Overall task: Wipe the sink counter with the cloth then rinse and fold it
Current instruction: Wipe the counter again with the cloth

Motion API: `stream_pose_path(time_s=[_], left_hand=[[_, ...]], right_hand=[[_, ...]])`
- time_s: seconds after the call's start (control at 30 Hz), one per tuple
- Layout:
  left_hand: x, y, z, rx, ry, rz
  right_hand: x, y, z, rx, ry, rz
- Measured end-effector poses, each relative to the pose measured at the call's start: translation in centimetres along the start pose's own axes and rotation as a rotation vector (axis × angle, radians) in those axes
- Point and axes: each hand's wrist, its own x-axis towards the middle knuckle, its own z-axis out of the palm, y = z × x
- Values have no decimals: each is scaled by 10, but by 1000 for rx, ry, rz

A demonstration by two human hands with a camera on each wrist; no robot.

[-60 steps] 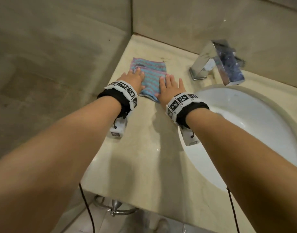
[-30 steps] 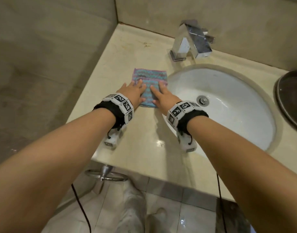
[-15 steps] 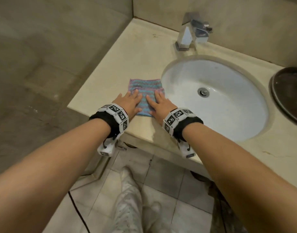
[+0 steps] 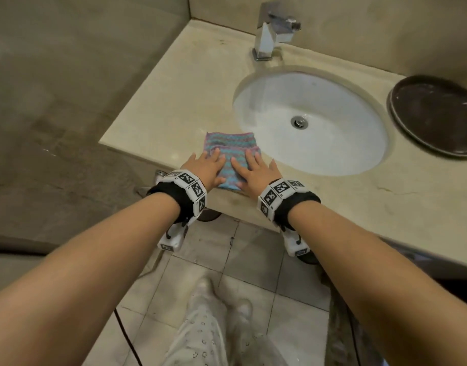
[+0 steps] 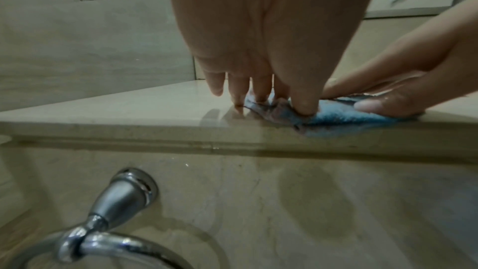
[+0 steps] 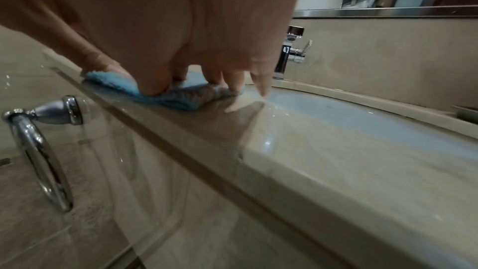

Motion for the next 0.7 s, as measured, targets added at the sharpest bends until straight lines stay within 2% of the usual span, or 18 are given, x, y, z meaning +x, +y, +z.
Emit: stream_pose_path(time_s=[0.33, 0.7], left_hand=[[13, 55, -7, 115, 20, 213], [43, 198, -23, 241, 2, 503]], right_hand=[[-46, 44, 32, 83, 22, 171], [-128, 137, 76, 278, -4, 517]])
